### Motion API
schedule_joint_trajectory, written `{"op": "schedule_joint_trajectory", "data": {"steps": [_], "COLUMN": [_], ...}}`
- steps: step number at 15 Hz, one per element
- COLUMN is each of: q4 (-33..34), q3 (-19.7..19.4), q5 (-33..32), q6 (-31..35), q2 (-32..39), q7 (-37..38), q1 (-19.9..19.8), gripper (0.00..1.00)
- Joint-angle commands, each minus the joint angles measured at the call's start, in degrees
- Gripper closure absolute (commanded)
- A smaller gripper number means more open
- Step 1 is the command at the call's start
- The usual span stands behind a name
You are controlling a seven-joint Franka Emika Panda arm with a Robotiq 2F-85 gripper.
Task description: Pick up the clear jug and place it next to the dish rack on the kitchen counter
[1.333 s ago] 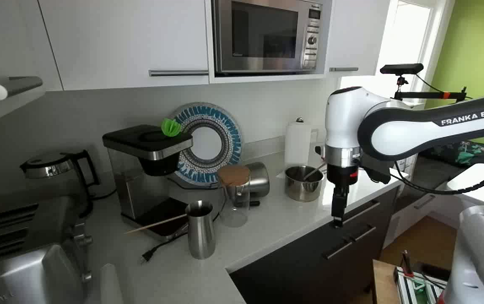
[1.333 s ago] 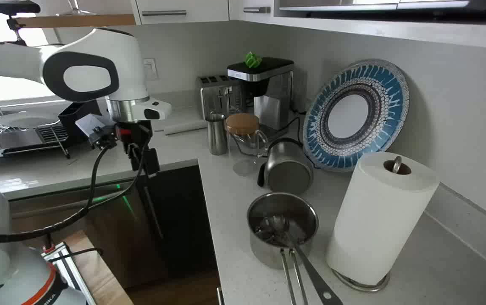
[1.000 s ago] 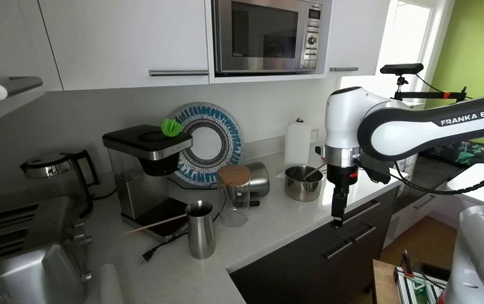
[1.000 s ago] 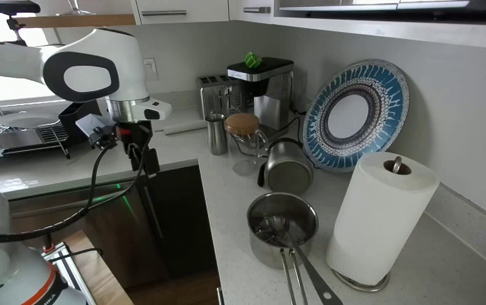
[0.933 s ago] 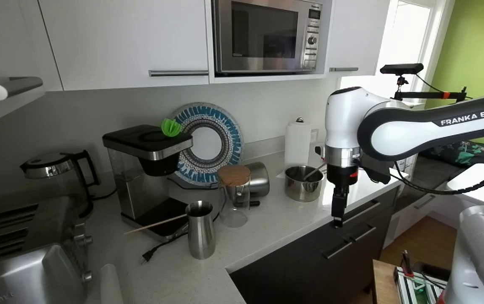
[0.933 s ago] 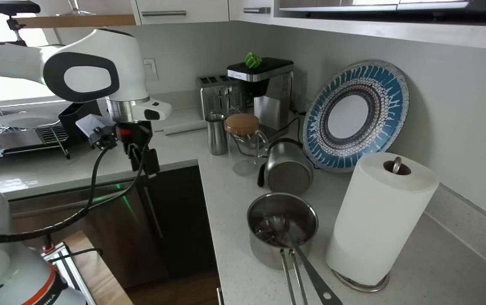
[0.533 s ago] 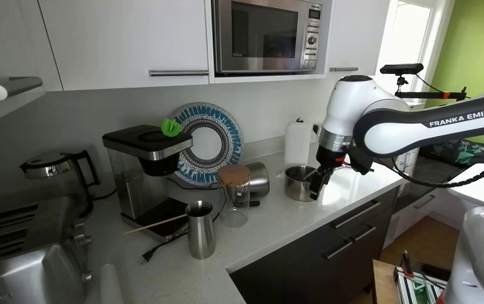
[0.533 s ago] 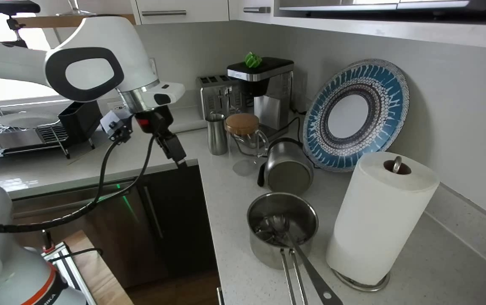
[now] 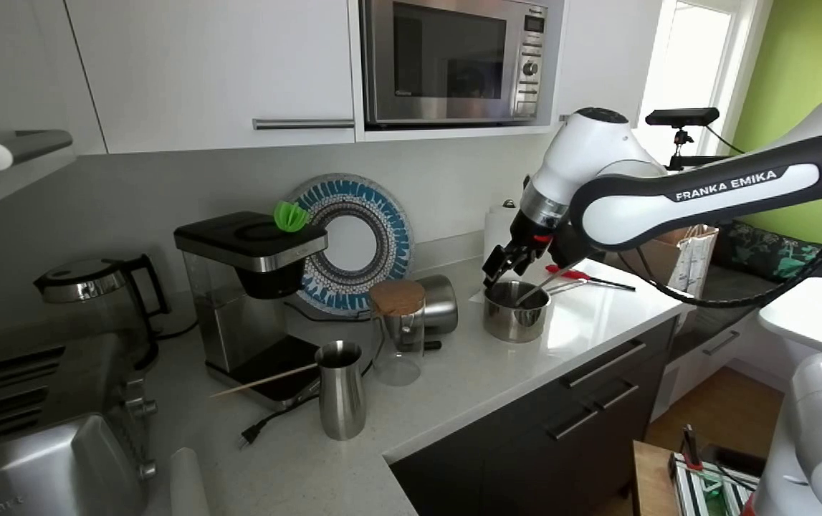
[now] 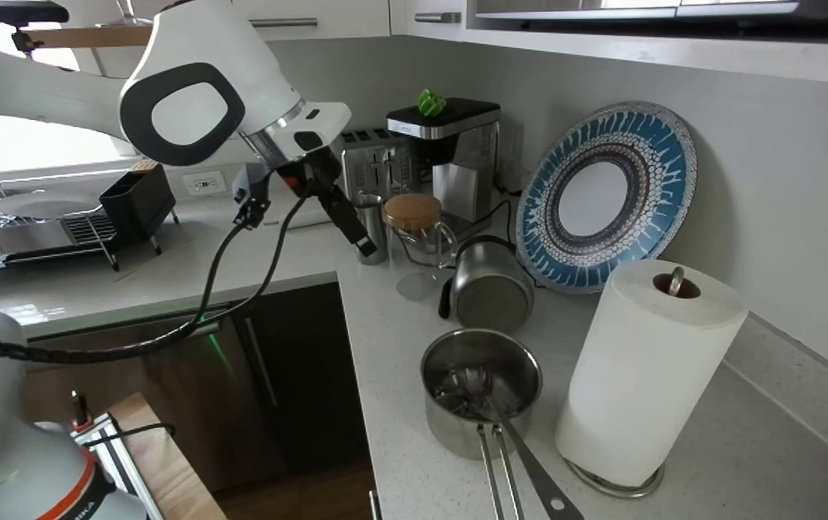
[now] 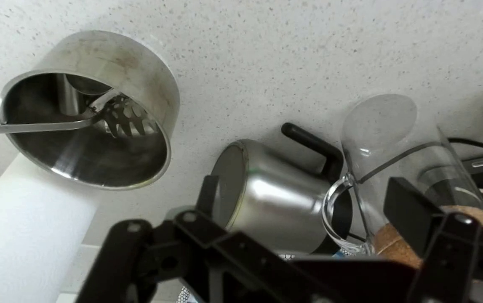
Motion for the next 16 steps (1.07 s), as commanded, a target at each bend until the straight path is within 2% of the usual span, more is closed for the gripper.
{"op": "schedule_joint_trajectory", "data": {"steps": [1,2,3,5,7,9,12,14,16], "q4": [0.24,0.76,1.08,2.49,5.16,8.81,15.87,17.76,19.49], "q3": [0.20,-4.23,-5.11,-9.80,-13.96,-16.33,-17.20,-16.75,-13.88], "q5": [0.18,4.84,4.95,8.15,11.00,13.98,15.66,16.31,12.31], "q6": [-0.10,1.42,1.91,1.21,-1.35,-4.36,-11.73,-15.89,-18.19], "q2": [0.11,1.15,1.73,3.48,6.10,9.05,13.98,15.87,17.83], "q7": [-0.06,-9.11,-12.36,-21.55,-30.28,-38.12,-46.49,-51.03,-52.34], "q1": [-0.19,4.82,5.11,8.22,10.85,12.77,14.17,14.29,13.23], "gripper": [0.00,0.00,0.00,0.00,0.00,0.00,0.00,0.00,0.00]}}
